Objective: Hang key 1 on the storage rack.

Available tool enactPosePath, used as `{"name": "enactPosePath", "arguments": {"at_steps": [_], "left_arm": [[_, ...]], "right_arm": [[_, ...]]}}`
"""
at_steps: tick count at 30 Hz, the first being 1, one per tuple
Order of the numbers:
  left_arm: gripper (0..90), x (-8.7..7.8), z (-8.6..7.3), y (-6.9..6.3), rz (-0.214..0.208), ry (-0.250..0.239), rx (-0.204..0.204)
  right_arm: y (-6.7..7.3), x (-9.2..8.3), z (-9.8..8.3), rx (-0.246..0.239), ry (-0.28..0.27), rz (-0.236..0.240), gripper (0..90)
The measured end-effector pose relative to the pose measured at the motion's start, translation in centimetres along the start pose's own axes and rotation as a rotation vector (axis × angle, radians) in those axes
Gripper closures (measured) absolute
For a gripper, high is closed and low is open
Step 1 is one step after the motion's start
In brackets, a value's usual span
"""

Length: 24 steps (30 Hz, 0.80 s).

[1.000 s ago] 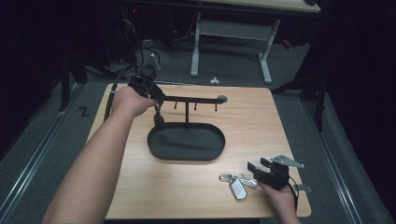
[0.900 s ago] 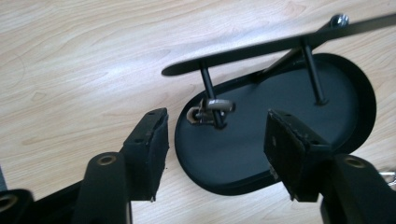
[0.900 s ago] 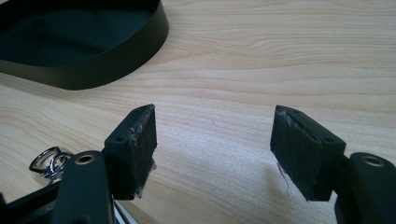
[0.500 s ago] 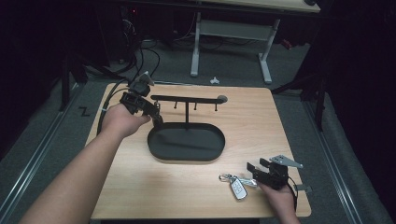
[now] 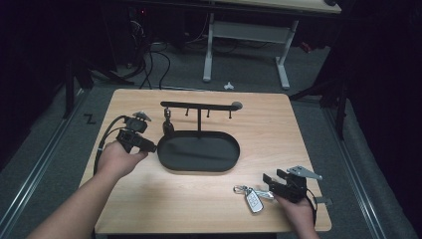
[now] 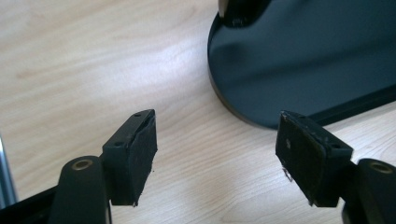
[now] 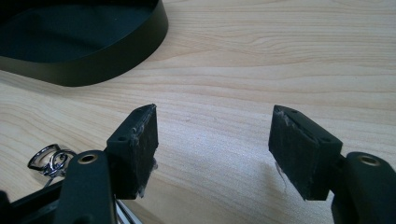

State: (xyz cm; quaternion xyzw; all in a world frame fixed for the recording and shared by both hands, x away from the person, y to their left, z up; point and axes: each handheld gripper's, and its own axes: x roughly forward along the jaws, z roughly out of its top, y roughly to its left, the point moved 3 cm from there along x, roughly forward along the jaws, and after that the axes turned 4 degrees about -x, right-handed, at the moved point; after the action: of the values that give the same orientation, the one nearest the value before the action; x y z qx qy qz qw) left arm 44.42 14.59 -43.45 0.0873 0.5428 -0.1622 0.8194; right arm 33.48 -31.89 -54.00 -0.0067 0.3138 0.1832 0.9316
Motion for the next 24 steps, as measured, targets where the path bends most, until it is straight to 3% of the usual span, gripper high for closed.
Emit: {"name": "enactPosePath", "arguments": {"at_steps": [1,8,10,14,24], "left_arm": [[29.9,0.6,-1.0,0.3,-0.012,-0.007,-0.001],[30.3,1.9,-3.6,0.7,-0.026,-0.046,-0.014],[30.3,2.5,-5.1,0.5,-0.021,-0.073,0.008],[29.3,3.0,-6.5,0.3,-0.034,-0.102,0.025],[26.0,3.8,-9.2,-0.1,-0.043,-0.176,0.075]], "right_arm": [[0.0,0.0,0.0,-0.003,0.001,0.0,33.2],[0.0,0.0,0.0,-0.005,-0.001,-0.001,34.3],[0.0,-0.1,0.0,-0.01,-0.004,-0.002,35.0],[0.0,-0.1,0.1,-0.009,-0.005,-0.001,36.1],[0.3,-0.6,0.4,-0.011,-0.012,0.002,38.4]]}}
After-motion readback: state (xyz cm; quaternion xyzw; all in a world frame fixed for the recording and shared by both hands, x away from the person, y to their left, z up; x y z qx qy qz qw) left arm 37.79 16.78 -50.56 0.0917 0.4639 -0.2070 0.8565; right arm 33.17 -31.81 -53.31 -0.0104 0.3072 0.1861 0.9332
